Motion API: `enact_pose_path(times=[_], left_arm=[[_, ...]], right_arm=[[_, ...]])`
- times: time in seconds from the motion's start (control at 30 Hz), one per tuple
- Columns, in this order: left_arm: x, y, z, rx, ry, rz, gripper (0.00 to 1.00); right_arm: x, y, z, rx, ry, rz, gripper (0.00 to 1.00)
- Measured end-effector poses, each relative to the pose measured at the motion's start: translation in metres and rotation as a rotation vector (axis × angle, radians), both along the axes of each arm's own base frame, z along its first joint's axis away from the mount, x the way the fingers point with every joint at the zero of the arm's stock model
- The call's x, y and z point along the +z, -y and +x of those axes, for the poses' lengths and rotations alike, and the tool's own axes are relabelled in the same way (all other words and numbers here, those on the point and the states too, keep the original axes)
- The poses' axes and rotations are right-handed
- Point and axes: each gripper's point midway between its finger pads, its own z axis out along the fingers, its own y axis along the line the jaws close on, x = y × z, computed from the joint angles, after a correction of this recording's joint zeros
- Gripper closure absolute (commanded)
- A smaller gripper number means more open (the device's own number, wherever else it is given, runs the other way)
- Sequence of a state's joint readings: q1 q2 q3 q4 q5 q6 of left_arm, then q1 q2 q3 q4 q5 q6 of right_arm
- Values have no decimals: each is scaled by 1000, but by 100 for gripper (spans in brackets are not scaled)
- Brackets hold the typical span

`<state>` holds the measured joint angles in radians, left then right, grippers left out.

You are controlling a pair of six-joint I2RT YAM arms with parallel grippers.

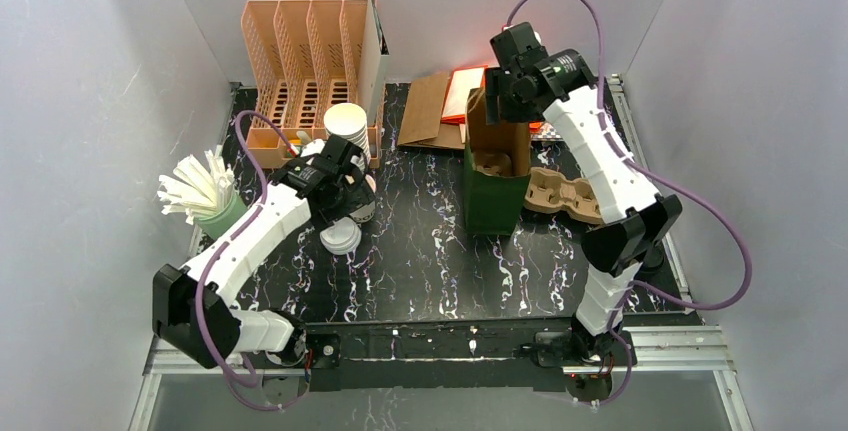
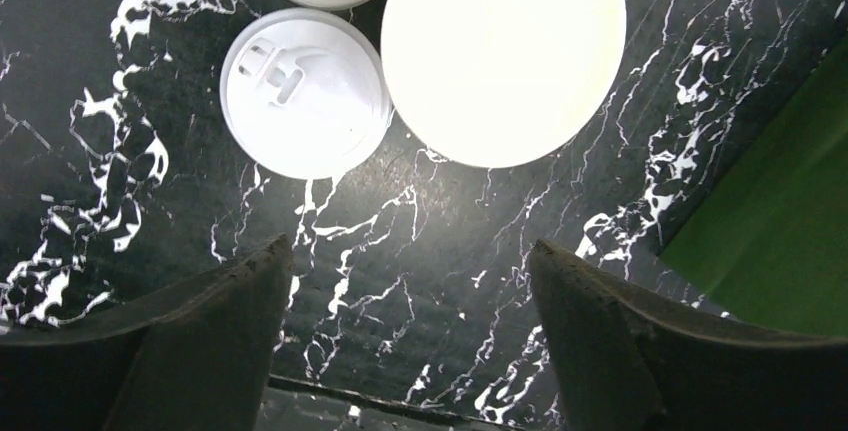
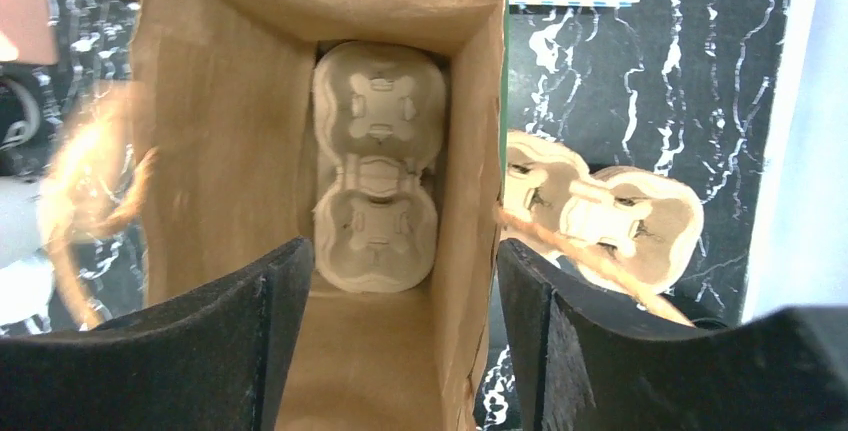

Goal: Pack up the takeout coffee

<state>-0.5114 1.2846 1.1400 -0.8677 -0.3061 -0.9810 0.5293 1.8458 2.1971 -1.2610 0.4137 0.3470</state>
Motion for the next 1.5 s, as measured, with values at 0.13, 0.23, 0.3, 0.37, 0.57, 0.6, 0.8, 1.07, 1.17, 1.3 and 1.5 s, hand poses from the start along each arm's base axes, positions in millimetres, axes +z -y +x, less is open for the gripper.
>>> enact_pose_path(times=[0.13, 0.23, 0.3, 0.37, 0.57, 0.6, 0.8, 1.07, 1.17, 1.3, 1.5], left_arm=[[-13, 0, 8, 29, 16, -5, 40], [-16, -2, 13, 62, 55, -17, 42], [-18, -4, 17, 85, 82, -24, 42], [-18, -6, 20, 103, 99, -27, 43], [-18, -12, 35, 142, 144, -25, 44], [-18, -12, 37, 145, 149, -26, 45], [-30, -11, 49, 155, 142, -22, 54], [-51, -6, 51, 139, 80, -9, 100], [-53, -1, 50, 122, 63, -29, 100], [-53, 10, 45, 92, 36, -81, 100], [-52, 23, 23, 10, -38, -136, 99]], right_arm=[[22, -4, -13, 28, 47, 80, 19], [45, 1, -31, 46, 99, 133, 17], [67, 5, -42, 58, 155, 175, 17], [87, 8, -51, 75, 208, 212, 17], [125, 6, -73, 159, 331, 318, 17], [127, 5, -76, 174, 340, 329, 17], [146, -13, -94, 311, 402, 441, 20], [166, -38, -105, 449, 432, 546, 22], [168, -45, -109, 492, 427, 575, 23], [162, -57, -114, 552, 391, 612, 24], [146, -75, -114, 614, 321, 659, 25]])
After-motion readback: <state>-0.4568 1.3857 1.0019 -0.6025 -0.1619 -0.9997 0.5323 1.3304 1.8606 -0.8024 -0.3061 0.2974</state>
